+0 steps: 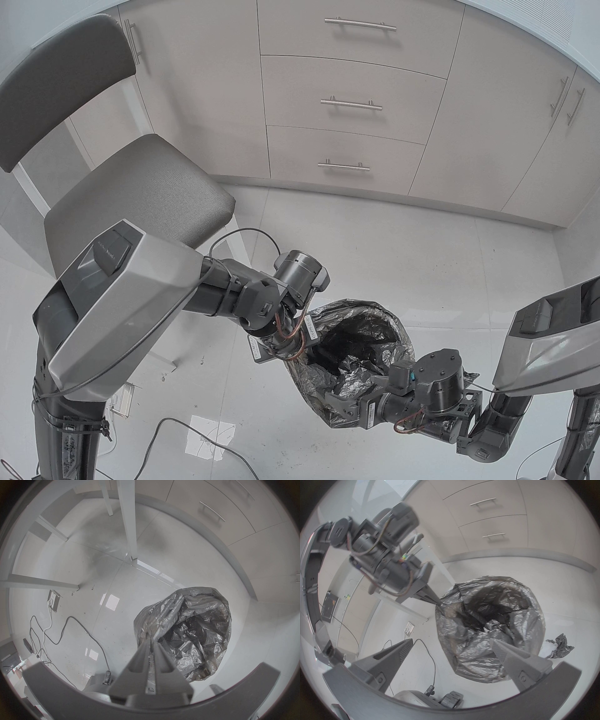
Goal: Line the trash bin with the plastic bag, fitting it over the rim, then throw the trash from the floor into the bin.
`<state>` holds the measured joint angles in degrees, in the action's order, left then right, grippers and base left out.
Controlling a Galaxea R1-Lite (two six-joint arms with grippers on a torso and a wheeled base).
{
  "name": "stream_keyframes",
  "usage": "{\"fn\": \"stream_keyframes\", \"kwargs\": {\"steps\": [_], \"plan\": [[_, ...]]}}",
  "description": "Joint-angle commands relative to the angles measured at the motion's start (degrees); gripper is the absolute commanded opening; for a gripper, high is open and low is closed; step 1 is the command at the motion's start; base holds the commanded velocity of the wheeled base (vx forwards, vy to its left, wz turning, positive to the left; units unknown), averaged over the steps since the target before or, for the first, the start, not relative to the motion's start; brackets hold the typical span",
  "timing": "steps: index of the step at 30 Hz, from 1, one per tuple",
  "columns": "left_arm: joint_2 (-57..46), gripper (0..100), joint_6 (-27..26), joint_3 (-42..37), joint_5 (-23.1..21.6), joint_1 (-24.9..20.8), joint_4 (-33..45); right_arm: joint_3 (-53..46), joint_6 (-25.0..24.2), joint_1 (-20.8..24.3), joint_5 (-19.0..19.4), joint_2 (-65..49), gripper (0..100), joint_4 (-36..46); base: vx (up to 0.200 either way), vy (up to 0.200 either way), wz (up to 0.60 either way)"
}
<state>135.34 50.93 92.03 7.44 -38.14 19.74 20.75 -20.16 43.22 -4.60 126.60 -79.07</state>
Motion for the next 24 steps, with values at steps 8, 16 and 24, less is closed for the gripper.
{"fn": "stream_keyframes", "kwargs": {"steps": [8,16,24], "plan": [[-0.34,100,-0.31,-2.2,0.39,-1.67,0.04,-0.53,-0.4,-3.84,0.99,0.14,100,-1.97,0.0,0.0,0.0],[0.36,100,-0.92,-4.22,2.85,-3.34,-0.14,-0.45,-0.58,-4.46,0.99,1.9,100,-4.25,0.0,0.0,0.0],[6.16,100,-5.4,-3.7,8.38,-4.13,-0.66,-0.53,-1.46,-5.07,0.9,5.15,100,-8.91,0.0,0.0,0.0]]}}
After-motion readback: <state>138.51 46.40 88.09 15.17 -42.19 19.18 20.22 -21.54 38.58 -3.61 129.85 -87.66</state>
